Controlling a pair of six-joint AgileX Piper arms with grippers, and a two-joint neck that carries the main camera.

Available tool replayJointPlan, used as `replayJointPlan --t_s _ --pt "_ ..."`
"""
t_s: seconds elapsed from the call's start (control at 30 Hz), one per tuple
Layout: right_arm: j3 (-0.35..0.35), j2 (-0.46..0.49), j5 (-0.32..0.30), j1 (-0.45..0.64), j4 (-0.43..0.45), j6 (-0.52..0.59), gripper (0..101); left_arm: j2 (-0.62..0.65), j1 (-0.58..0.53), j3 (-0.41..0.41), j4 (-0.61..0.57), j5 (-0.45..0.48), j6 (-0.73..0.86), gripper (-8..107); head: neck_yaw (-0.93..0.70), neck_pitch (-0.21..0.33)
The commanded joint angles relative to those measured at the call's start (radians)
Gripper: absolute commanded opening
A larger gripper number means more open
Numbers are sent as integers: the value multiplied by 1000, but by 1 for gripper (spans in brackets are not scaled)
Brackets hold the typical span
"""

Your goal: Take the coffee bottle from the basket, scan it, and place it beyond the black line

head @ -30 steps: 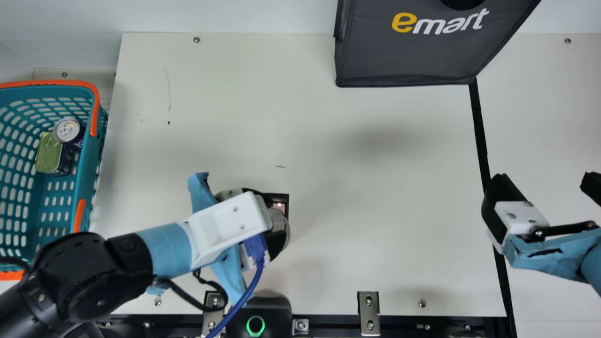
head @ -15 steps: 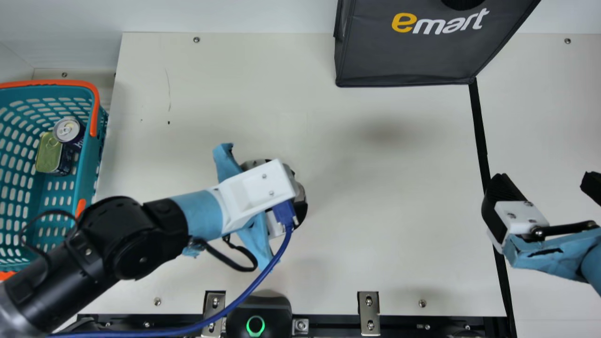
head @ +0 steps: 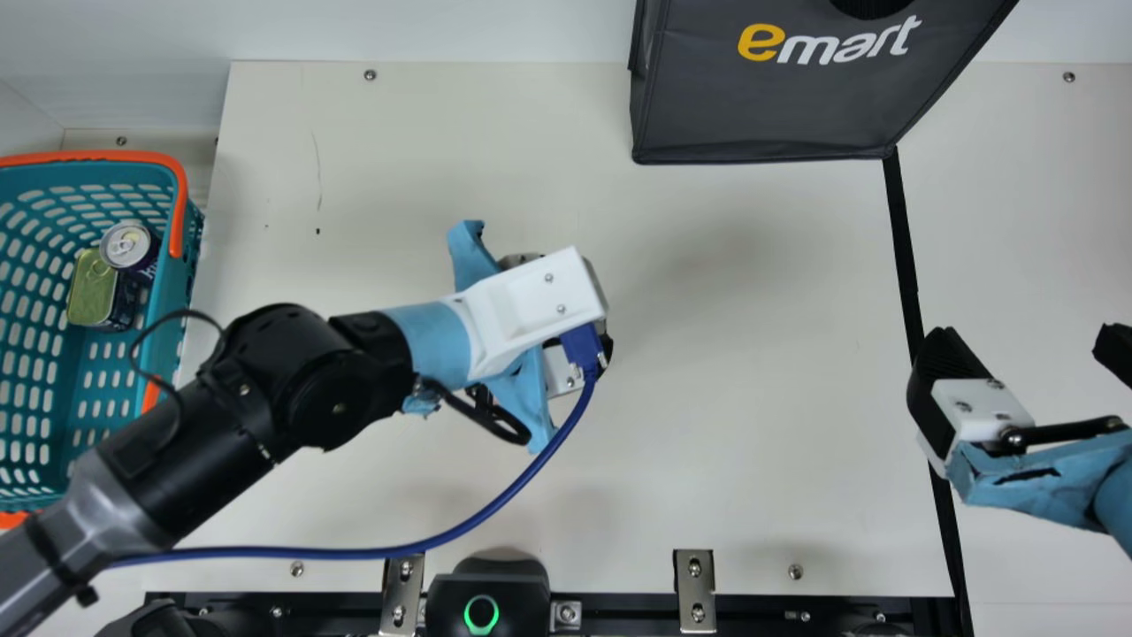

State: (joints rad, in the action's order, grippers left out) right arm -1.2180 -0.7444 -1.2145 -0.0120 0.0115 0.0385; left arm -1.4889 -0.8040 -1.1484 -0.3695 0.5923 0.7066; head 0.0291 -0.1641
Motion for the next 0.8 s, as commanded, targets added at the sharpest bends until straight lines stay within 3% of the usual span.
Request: replayJointPlan --t_s 0.0,0.77 --pt "0 0 0 0 0 0 91 -19 3 -18 -6 0 13 10 -2 26" --pt "0 0 1 0 0 0 91 -194 20 -180 -43 12 103 10 -2 26"
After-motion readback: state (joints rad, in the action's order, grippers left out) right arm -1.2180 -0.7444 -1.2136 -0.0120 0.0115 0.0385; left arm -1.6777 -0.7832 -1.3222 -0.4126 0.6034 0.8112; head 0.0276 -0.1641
